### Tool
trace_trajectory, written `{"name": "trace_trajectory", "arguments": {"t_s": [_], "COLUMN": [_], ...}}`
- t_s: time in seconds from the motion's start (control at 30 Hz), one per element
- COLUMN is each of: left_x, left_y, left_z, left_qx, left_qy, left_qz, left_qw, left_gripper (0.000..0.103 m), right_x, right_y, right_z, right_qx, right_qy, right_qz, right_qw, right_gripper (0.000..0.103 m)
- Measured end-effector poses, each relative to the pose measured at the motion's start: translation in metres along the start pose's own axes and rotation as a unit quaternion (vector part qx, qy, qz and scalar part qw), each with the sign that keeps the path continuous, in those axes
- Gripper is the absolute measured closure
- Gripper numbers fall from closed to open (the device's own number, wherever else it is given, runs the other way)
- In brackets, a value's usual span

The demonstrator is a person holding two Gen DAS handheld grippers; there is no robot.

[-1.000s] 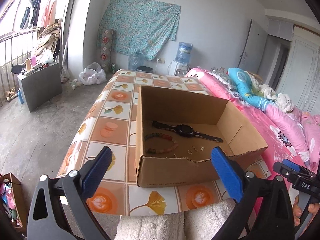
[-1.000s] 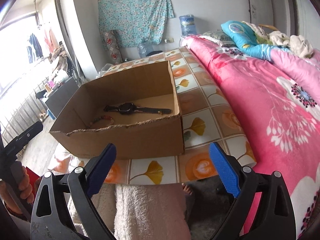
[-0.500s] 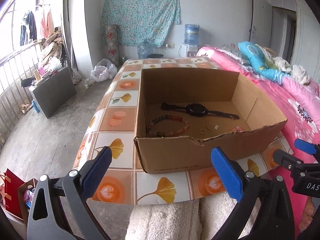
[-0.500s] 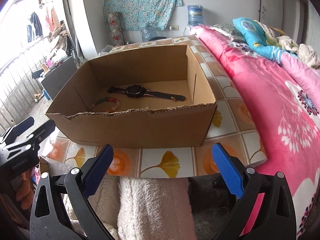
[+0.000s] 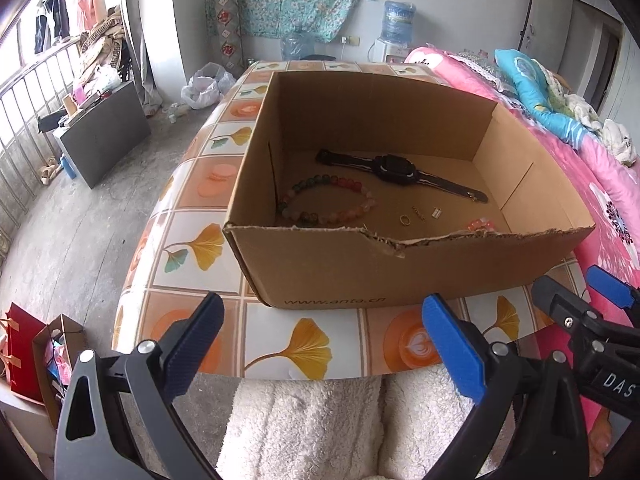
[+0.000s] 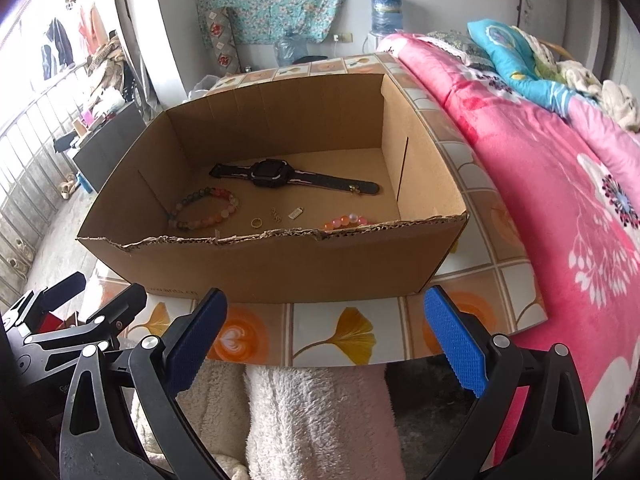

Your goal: Organize jewelry

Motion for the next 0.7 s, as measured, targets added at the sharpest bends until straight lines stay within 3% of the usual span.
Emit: {"name": "trace_trajectory", "arguments": {"t_s": [0.7], "left_x": [-0.0021], "left_y": [-0.0045], "left_z": [-0.0031], "left_qx": [0.02], "left_qy": [-0.019], "left_qz": [-0.003], "left_qw": [0.9996], "left_gripper": [0.006], "right_x": [0.0036], "right_y": [-0.0014], "right_z": [-0.0088], "right_qx": [0.005], "right_qy": [0.017], "right_qz": [0.005], "right_qw": [1.0], "right_gripper": [0.008]}}
Point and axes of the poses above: each gripper's, at about its wrist camera, not at the fingertips, and z roughly against the way its jaws point, x to its left, y to its underside, the point moved 5 cm from there along -z, roughly the way its jaws point, and after that the axes turned 12 degrees about -z, right-handed, at the moved point
